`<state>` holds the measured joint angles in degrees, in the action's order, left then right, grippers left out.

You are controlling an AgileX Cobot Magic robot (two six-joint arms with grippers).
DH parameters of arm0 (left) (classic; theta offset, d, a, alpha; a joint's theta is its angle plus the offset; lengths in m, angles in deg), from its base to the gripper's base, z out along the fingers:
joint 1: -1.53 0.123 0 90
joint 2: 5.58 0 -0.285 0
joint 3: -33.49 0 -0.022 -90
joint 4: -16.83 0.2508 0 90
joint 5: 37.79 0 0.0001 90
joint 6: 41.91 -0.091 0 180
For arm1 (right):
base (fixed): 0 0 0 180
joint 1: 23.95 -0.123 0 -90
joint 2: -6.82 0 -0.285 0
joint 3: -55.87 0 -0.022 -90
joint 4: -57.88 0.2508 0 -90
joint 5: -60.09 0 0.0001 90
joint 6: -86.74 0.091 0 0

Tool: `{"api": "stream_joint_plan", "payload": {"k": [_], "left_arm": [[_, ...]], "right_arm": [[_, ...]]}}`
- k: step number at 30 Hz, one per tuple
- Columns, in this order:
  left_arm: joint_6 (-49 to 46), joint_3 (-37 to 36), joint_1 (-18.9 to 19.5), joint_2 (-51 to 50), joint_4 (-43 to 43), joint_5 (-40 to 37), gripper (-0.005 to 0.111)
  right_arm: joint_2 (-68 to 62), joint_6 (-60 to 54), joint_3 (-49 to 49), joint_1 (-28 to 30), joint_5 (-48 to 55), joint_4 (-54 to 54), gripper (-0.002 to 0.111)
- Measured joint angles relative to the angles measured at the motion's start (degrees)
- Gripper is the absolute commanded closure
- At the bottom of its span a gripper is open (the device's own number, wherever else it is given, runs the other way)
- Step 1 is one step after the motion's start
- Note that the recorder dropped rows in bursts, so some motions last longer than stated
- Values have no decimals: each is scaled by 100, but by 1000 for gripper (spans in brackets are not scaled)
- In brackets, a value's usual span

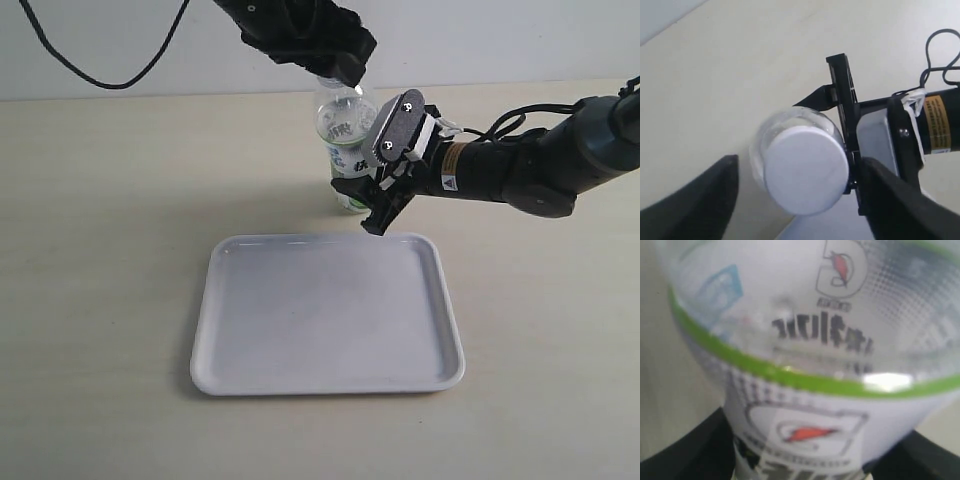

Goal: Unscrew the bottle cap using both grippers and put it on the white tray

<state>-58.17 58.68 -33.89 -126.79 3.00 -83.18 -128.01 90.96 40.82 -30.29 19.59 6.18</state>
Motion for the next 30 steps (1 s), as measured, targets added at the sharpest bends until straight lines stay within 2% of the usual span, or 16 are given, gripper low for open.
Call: {"api": "stream_joint_plan", "payload": {"k": [6,17,25,30], "left_arm": [[-970,0,0,0,205,-82,23],[-4207,0,0,106,474,-109,23],[-5699,0,0,110,67,100,23],[-6066,0,0,110,-347,156,24]], "right_arm": [[0,0,0,0,0,0,108],[0,0,0,0,3,0,108],[0,0,0,0,3,0,108],[0,0,0,0,3,0,108]]}}
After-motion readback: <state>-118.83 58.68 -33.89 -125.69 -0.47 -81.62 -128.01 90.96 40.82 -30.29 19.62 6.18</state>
